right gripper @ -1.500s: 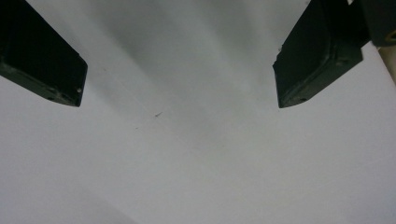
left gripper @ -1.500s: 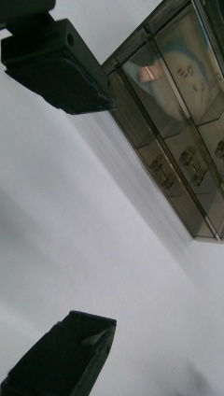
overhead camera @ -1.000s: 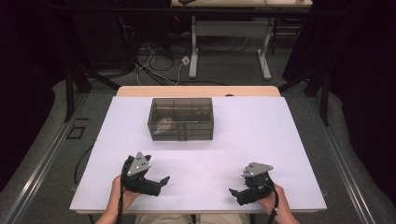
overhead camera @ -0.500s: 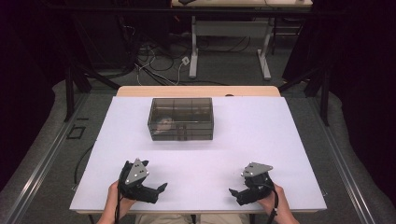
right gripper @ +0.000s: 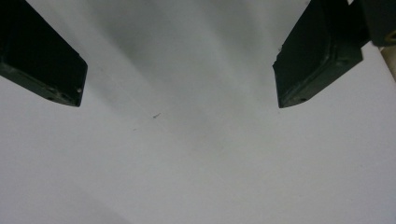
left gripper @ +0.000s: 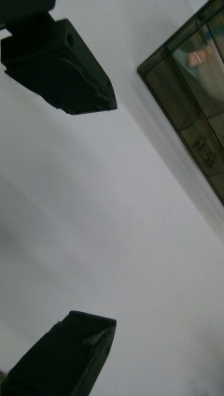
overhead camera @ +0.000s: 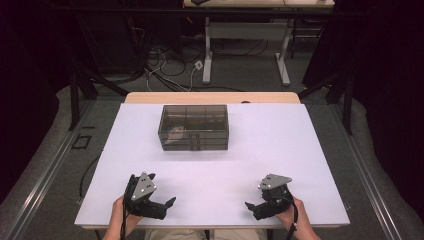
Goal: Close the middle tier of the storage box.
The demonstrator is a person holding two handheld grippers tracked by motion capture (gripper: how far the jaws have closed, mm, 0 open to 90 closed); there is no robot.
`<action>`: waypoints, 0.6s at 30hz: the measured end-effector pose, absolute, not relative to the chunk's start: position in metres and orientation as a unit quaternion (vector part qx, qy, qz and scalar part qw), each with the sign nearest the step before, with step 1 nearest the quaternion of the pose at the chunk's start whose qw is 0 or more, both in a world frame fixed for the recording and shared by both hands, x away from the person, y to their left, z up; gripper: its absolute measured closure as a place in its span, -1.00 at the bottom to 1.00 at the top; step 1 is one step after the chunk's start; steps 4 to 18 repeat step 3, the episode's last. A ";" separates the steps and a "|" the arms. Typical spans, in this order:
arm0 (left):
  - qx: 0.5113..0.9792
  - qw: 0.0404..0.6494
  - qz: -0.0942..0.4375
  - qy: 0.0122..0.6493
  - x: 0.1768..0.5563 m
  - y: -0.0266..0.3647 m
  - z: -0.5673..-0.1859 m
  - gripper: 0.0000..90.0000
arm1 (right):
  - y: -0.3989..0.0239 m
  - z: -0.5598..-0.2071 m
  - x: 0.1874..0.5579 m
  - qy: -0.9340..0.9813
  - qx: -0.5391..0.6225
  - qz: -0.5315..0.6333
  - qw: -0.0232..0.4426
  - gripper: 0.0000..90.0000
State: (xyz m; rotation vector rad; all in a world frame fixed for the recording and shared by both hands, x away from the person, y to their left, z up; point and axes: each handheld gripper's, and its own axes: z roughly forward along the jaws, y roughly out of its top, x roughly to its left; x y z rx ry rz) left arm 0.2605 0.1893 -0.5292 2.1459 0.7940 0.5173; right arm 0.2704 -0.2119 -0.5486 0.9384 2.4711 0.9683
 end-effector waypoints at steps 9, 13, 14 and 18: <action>0.844 0.380 0.208 0.315 0.263 0.190 -0.532 -1.00 | -0.211 -0.549 0.271 0.868 0.326 0.339 0.159 -0.95; 0.844 0.380 0.208 0.315 0.263 0.190 -0.532 -1.00 | -0.211 -0.549 0.271 0.868 0.326 0.339 0.159 -0.95; 0.844 0.380 0.208 0.315 0.263 0.190 -0.532 -1.00 | -0.211 -0.549 0.271 0.868 0.326 0.339 0.159 -0.95; 0.844 0.380 0.208 0.315 0.263 0.190 -0.532 -1.00 | -0.211 -0.549 0.271 0.868 0.326 0.339 0.159 -0.95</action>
